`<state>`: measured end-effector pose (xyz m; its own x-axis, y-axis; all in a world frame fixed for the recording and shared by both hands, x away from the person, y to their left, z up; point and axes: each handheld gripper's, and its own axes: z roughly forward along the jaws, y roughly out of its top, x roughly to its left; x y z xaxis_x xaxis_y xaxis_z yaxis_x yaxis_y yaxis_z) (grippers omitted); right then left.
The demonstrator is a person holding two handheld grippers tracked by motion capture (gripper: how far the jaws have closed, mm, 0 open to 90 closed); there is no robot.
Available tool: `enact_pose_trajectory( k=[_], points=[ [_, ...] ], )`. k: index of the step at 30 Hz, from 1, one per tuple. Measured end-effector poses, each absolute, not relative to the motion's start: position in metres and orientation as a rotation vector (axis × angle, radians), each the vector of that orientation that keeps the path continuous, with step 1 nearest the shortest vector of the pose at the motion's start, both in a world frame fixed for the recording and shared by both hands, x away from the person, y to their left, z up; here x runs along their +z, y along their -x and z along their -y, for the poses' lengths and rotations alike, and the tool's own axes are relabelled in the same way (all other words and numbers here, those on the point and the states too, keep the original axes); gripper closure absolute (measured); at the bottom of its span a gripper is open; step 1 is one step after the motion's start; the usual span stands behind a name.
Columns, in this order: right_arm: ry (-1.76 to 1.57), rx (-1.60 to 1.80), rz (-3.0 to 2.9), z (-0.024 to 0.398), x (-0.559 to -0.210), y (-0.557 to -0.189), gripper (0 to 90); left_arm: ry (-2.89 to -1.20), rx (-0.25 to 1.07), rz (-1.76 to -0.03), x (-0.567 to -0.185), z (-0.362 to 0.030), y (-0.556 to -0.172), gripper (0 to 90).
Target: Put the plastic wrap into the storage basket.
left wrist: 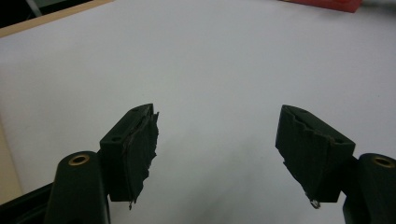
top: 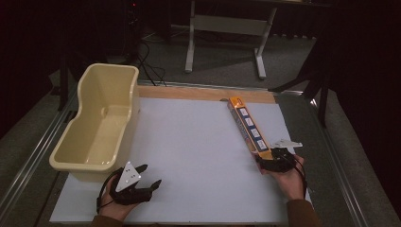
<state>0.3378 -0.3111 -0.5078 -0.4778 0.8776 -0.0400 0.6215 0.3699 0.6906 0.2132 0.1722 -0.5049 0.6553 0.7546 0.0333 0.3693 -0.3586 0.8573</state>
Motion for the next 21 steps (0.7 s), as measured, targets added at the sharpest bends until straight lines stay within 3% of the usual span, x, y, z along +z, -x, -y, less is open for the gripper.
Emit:
enact_pose_trajectory(
  k=[11, 21],
  points=[
    [-1.386, 0.727, -2.229, 0.305, -0.502, -0.327, 36.9, -1.968, 0.531, -0.882, -0.505, -0.173, -0.213, 29.6],
    [-1.423, 0.688, -2.253, 0.316, -0.498, -0.284, 37.4, -1.976, 0.531, -0.883, -0.505, -0.172, -0.214, 29.5]
  ],
)
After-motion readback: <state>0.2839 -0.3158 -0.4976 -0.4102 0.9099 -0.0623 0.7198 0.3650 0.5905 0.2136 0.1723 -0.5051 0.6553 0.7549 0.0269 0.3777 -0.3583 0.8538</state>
